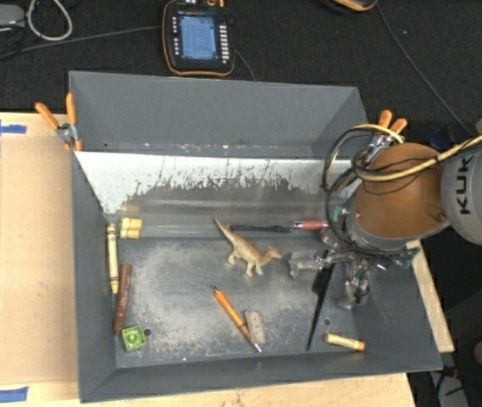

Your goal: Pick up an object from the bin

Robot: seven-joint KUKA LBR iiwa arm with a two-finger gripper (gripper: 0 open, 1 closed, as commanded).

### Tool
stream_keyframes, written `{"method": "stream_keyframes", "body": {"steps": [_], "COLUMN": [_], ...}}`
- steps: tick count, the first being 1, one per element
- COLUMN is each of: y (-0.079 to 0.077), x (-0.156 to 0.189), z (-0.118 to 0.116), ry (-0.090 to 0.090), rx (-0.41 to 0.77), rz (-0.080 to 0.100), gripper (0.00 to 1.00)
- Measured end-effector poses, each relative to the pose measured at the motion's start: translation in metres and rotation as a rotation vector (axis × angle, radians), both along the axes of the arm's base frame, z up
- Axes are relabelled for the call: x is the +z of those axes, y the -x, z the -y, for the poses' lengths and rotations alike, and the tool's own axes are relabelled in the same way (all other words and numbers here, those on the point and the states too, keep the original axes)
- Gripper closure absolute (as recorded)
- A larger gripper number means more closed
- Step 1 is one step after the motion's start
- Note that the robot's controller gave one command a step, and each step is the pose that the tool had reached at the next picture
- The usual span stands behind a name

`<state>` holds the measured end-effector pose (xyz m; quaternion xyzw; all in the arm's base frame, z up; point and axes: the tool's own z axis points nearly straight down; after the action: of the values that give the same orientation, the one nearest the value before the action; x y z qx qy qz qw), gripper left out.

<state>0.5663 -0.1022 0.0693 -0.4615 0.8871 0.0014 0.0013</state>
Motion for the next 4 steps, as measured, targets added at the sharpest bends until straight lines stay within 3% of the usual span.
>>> {"method": "stream_keyframes", "body": {"steps": [1,4], "y": [0.013,0.014], "x": [0.0,0.025], "z": [0.008,0.007], "ry": [-0.007,-0.009], "rx": [0.228,0.224], "rz": [-0.014,-0.016], "gripper": [1.0,1.0]}}
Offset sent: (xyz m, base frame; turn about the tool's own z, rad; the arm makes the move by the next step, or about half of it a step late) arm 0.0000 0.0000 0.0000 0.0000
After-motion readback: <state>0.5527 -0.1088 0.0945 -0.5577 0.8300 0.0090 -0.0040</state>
